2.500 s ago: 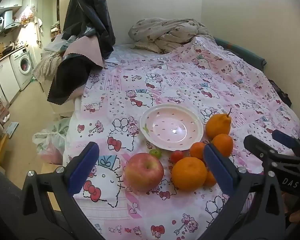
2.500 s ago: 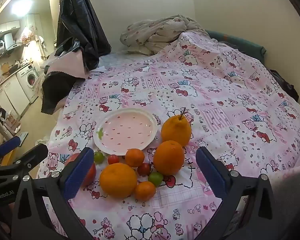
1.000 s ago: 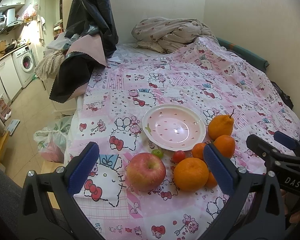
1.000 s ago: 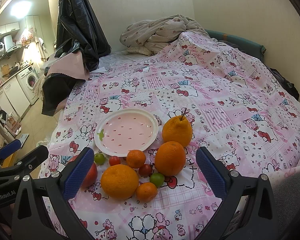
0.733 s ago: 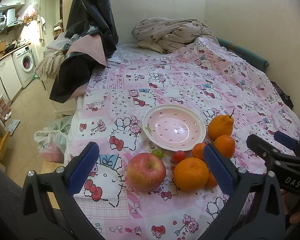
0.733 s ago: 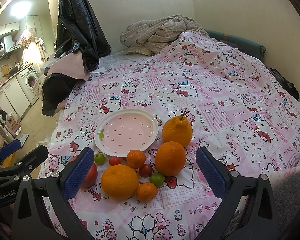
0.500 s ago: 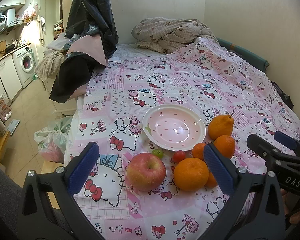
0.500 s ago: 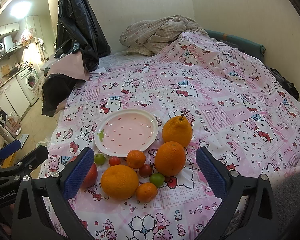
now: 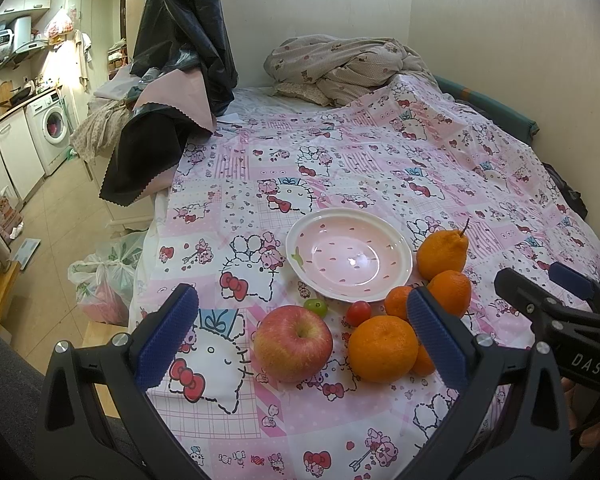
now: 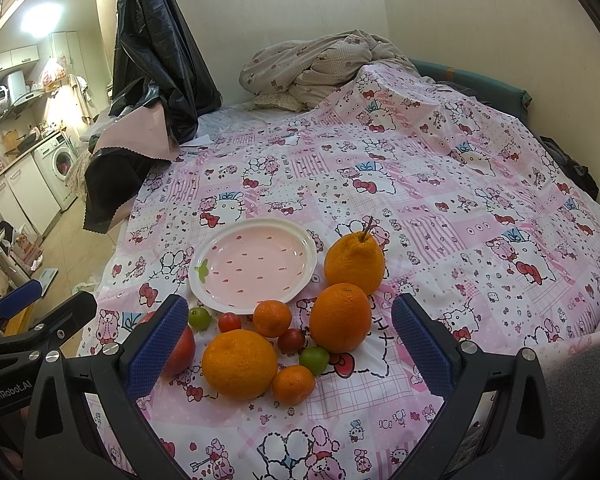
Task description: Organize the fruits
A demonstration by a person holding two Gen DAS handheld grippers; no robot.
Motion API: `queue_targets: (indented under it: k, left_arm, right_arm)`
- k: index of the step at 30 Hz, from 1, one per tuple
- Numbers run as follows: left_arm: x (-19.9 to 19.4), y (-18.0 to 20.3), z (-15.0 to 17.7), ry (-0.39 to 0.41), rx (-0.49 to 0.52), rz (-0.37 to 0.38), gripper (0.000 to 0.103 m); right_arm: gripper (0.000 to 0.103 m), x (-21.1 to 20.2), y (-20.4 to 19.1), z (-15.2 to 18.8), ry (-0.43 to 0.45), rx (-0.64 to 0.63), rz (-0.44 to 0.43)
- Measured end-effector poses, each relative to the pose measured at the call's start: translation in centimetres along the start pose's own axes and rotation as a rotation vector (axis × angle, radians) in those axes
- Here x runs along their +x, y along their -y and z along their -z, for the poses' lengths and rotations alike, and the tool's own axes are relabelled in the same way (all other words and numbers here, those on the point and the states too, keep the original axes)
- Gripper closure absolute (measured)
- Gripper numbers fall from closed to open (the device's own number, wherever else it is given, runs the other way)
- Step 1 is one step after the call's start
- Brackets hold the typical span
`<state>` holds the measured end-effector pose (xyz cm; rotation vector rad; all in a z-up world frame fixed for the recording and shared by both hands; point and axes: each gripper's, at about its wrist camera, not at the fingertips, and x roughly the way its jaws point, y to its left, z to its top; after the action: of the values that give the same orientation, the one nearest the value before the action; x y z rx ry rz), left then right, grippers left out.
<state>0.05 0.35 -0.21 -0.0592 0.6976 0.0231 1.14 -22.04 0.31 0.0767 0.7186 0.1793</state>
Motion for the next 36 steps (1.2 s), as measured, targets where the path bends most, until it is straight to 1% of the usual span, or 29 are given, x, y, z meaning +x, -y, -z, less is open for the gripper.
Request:
queue_targets:
  k: [28,31,32,33,36]
  left_arm:
    - [-0.2,-0.4,-0.1,0.007,-0.008,-0.001,0.0]
    - [-0.4,-0.7,-0.4,-0.007,-0.015,-0.005,0.0]
    - [-0.4,-0.9,-0.6,-0.012,-0.02,-0.014,0.0]
    - [-0.4,-1.1,-0.9,-0.023,-0.03,-0.02,0.0]
    - [0.2,-2.0,-2.0,-0.077,-0.071,-0.011,0.0]
  right_arm:
    - [0.0,0.1,-0.2,0.0,-0.003,0.006,-0.006]
    - [0.0,0.0,0.1,-0.5,-0.013,0.036,-0.029]
    - [0.0,0.0,0.3,-1.0,-0.022,0.052,-0.048]
    - [0.0,0.0,0.8,-1.7,-0.031,0.068,-0.067]
    - [0.0,-0.1,1.6,-2.8,-0.041,0.092,-0.081]
